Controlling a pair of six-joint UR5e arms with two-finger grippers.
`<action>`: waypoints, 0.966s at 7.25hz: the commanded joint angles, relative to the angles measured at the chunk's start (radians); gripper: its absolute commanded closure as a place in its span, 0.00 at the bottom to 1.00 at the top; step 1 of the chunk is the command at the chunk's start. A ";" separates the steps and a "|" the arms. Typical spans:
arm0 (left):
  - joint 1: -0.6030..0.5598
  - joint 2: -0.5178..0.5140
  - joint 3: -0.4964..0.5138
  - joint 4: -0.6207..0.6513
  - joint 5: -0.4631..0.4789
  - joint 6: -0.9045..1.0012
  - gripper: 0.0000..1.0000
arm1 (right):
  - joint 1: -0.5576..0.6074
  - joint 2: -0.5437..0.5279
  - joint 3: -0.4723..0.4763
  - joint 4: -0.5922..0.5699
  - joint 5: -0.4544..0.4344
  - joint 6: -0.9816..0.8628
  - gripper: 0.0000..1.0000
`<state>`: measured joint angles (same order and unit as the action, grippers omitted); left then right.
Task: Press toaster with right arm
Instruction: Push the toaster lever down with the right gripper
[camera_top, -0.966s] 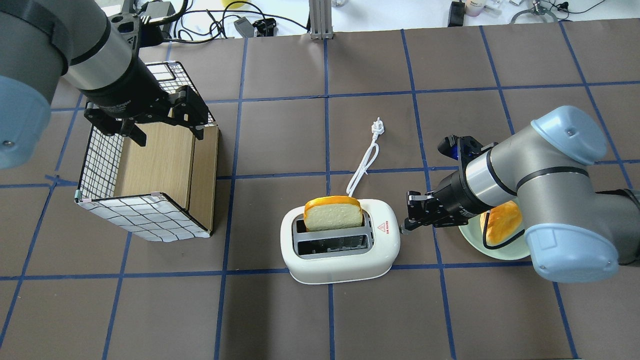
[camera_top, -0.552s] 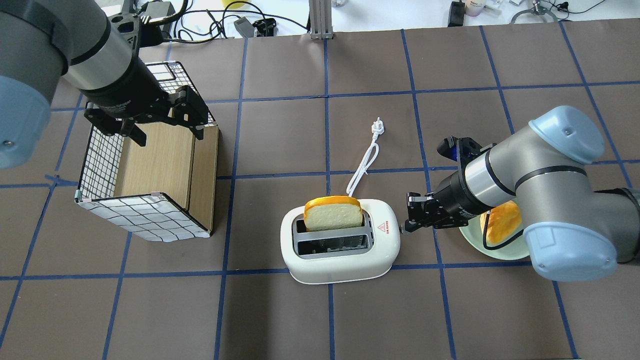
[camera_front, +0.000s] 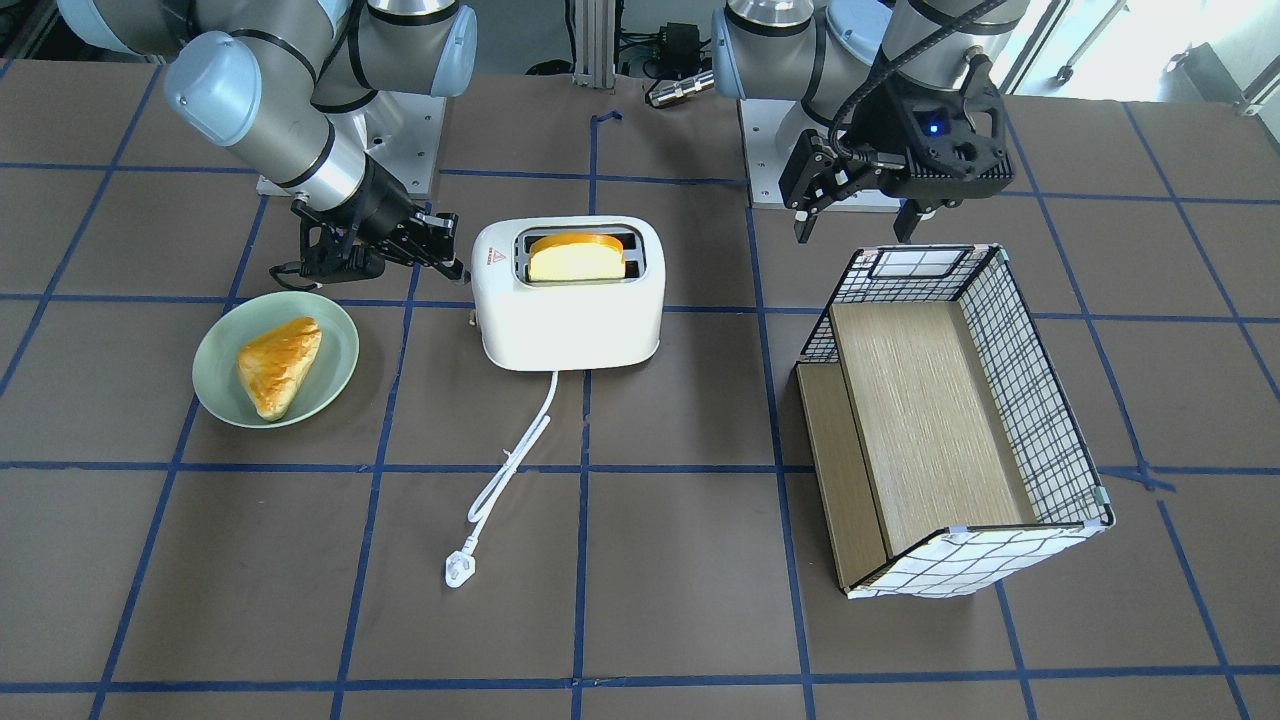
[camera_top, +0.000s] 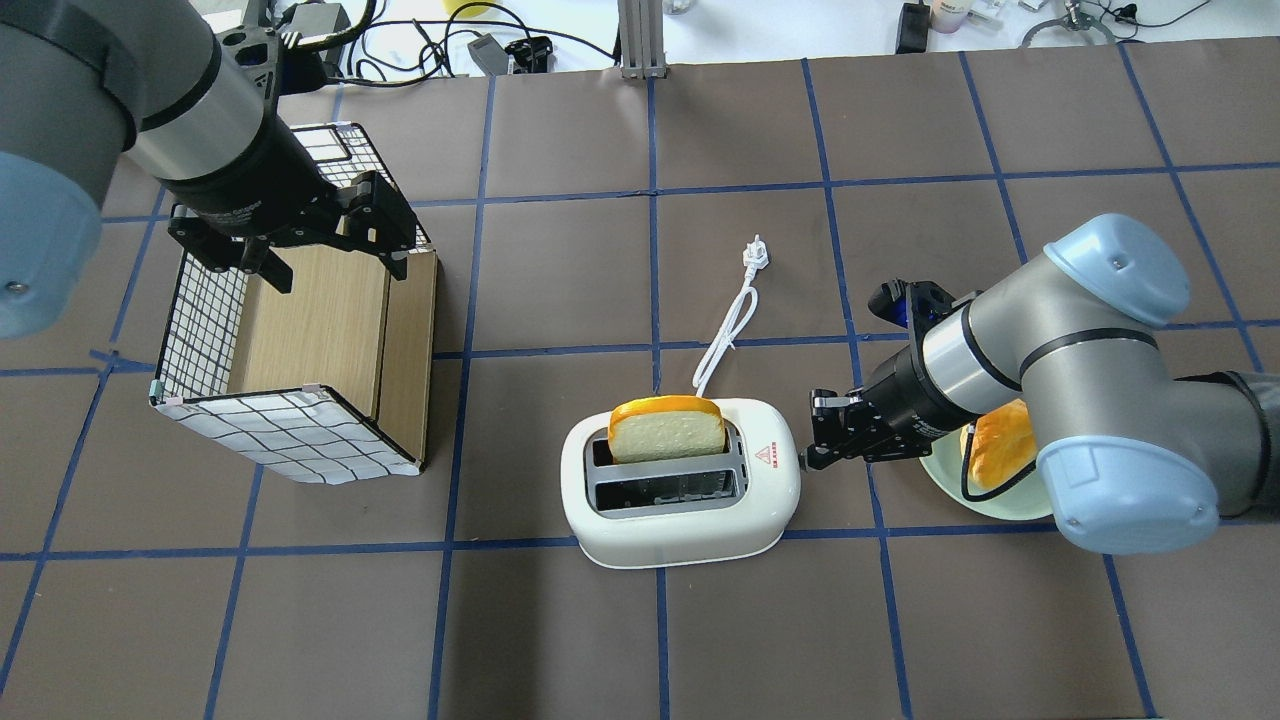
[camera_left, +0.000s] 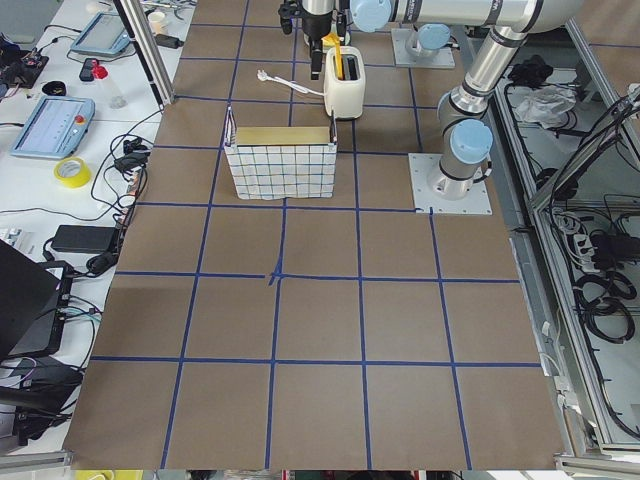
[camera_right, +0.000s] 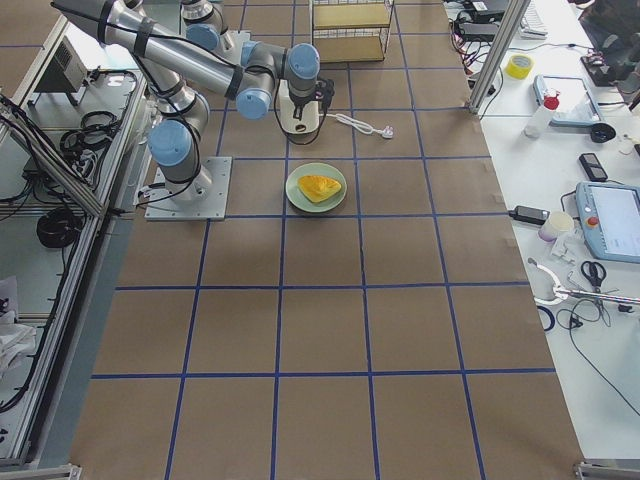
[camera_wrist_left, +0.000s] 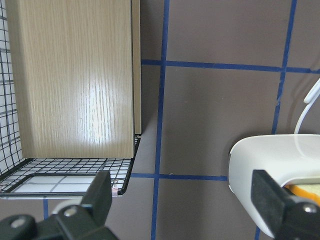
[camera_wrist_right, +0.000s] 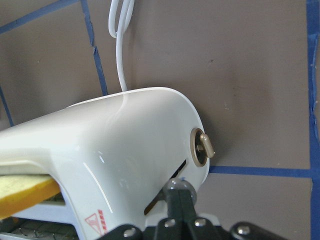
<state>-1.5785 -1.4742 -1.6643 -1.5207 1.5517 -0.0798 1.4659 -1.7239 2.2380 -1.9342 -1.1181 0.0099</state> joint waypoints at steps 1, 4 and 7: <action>0.000 0.000 0.000 -0.001 -0.001 0.000 0.00 | 0.001 0.026 0.000 -0.002 0.000 -0.004 1.00; 0.000 0.000 0.000 -0.001 -0.001 0.000 0.00 | 0.001 0.064 0.000 -0.014 -0.012 -0.005 1.00; 0.000 0.000 0.000 0.001 0.001 0.000 0.00 | 0.001 0.081 0.000 -0.016 -0.014 -0.002 1.00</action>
<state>-1.5785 -1.4742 -1.6644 -1.5207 1.5522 -0.0798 1.4665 -1.6476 2.2380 -1.9492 -1.1308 0.0052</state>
